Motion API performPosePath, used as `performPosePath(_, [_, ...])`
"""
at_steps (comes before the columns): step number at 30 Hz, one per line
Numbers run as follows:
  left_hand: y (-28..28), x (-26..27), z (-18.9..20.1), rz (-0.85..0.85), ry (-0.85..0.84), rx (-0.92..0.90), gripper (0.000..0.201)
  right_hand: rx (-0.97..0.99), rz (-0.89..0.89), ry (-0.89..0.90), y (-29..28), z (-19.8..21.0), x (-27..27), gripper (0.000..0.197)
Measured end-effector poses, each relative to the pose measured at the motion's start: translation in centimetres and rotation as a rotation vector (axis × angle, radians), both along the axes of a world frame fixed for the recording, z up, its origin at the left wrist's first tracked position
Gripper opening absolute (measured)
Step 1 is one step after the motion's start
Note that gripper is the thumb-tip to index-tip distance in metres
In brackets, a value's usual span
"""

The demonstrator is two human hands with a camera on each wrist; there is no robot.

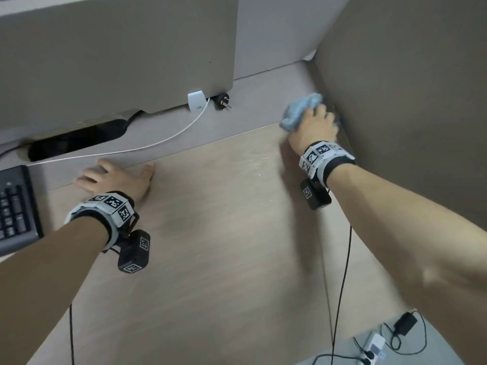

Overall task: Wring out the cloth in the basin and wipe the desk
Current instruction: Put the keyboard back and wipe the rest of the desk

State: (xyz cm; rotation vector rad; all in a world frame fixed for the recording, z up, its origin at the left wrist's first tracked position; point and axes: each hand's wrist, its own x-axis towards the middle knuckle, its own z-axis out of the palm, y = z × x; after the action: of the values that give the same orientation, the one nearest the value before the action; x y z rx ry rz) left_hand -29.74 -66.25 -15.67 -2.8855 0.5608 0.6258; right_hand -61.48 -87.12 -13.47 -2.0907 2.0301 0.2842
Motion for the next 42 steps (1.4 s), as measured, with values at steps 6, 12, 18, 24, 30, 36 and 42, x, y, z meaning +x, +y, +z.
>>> performPosePath(6, [-0.3, 0.6, 0.2, 0.001, 0.024, 0.027, 0.117, -0.12, 0.167, -0.258, 3.2, 0.1, -0.6, 0.049])
performPosePath(12, [-0.1, 0.5, 0.1, -0.017, 0.036, 0.031, 0.118, -0.104, -0.029, 0.017, -2.4, 1.3, -3.0, 0.05])
performPosePath(18, [0.1, 0.8, 0.5, -0.04, 0.057, 0.039, 0.118, -0.004, -0.167, 0.005, -1.2, 0.0, -1.8, 0.054])
performPosePath(24, [-0.2, 0.9, 0.8, -0.038, 0.068, 0.065, 0.117, -0.161, -0.106, -0.132, 0.0, 0.3, -3.6, 0.037])
performPosePath(30, [-0.2, 0.5, 0.4, -0.035, 0.059, 0.054, 0.117, -0.016, -0.136, -0.035, -0.9, -0.2, -1.0, 0.052])
performPosePath(36, [0.0, 0.8, 0.6, -0.05, 0.054, 0.049, 0.116, 0.009, 0.33, -0.383, 5.7, -0.4, 2.8, 0.038])
performPosePath(42, [0.7, 1.8, 1.4, -0.086, 0.046, 0.018, 0.107, -0.087, -0.12, -0.198, 0.2, 0.6, -2.5, 0.046])
